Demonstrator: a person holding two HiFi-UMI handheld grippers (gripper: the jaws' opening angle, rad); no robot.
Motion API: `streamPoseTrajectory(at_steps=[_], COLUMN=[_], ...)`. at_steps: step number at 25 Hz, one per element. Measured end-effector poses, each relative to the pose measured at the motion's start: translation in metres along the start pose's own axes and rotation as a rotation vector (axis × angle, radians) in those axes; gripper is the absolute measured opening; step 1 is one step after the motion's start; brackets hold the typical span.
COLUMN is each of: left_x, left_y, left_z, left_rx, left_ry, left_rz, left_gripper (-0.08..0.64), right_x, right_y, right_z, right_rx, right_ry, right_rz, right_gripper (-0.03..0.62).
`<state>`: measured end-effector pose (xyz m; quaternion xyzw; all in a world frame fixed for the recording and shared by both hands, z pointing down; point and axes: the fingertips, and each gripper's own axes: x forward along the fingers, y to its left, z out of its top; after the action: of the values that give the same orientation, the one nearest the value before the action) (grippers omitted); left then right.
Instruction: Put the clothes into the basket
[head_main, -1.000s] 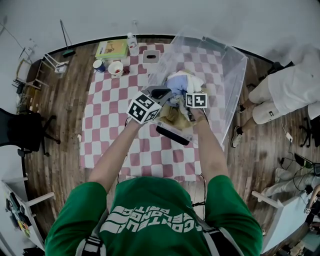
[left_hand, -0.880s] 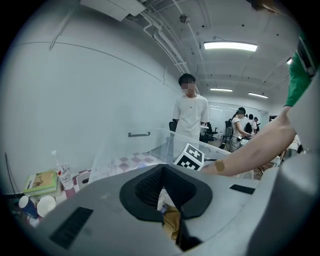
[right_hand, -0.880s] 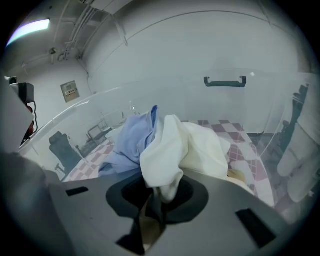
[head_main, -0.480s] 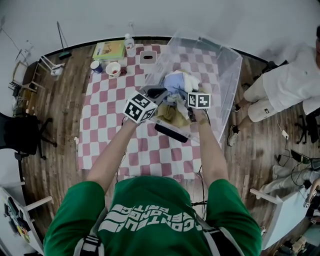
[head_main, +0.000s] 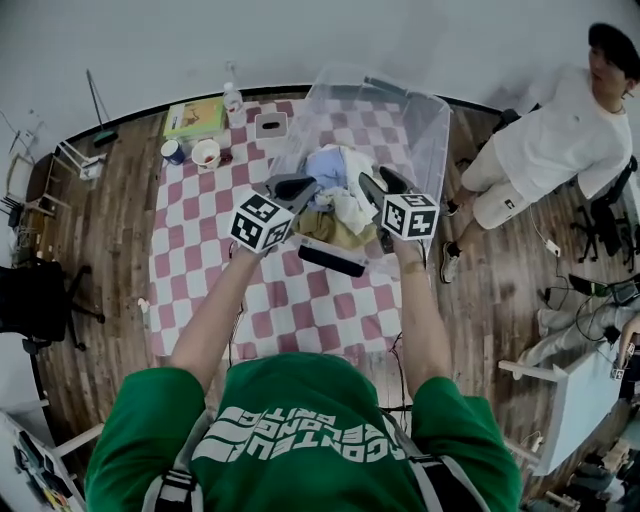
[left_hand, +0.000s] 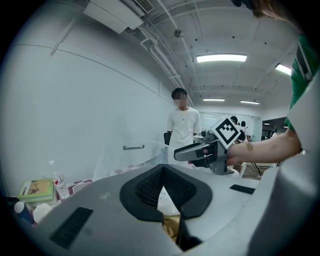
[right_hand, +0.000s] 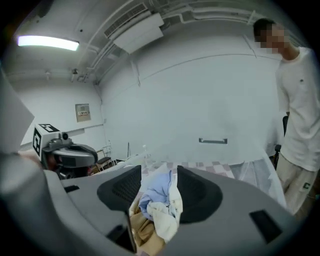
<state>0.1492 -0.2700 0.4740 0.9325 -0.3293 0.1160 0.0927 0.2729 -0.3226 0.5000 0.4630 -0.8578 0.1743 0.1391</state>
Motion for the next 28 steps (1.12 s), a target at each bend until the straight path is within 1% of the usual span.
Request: streamPoseTrajectory(at_steps=[1,3,4,8,10,13,18,22,28], left_x=[-0.003,-0.009,-0.012,-0.03,-0.04,-0.057,-0.083,-0.101,-0.126], left_y=[-0.002,-0.007,-0.009,-0.014,-0.015,-0.016,-0.02,-0.025,-0.027], left_z=[0.002,0.006,0.008,0.011,0.009,0.005,-0.003,-0.018,-0.037], left_rx=[0.0,0.003,0.005,0.011,0.01,0.006,-0.006,-0.019,-0.045], left_ry=[-0.01,-0.028,-0.036,-0.061,-0.07,-0.082,-0.096,-0.098,-0.089], left_rz=[-0.008,-0.021,-0.026,-0.045,-0.049,-0.054,-0.064,-0.074,-0.084], left_gripper=[0.004,0.005,0.003,0.004,0.005,0.005,0.005,0.003,0.003], right_x=[-0.012,-0.034,-0.043,-0.075,-0.088,-0.102,-0.119,-0.126,-0.127], right_y=[0.008,0.024,0.032,0.061,0.076,0.097,0.123,0.14,0.165], right_z=[0.006,0.014,0.015,0.01,0.003,-0.009,-0.032,-0.05,-0.063], right_rx=[-0.019,-0.065,-0.084,-0.123,-0.142,-0.156,-0.134,-0.114,-0.117], right_ry=[-0.021,-0.052,-0.062,-0.086,-0.095,-0.101,-0.098,-0.089,-0.087], right_rz=[-0.004,-0.02,-0.023,-0.039,-0.053,-0.071,-0.098,-0.109,-0.111], right_gripper=[0.217,0.113,0.084,0.023,0.009,0.009,0.008,0.008,0.008])
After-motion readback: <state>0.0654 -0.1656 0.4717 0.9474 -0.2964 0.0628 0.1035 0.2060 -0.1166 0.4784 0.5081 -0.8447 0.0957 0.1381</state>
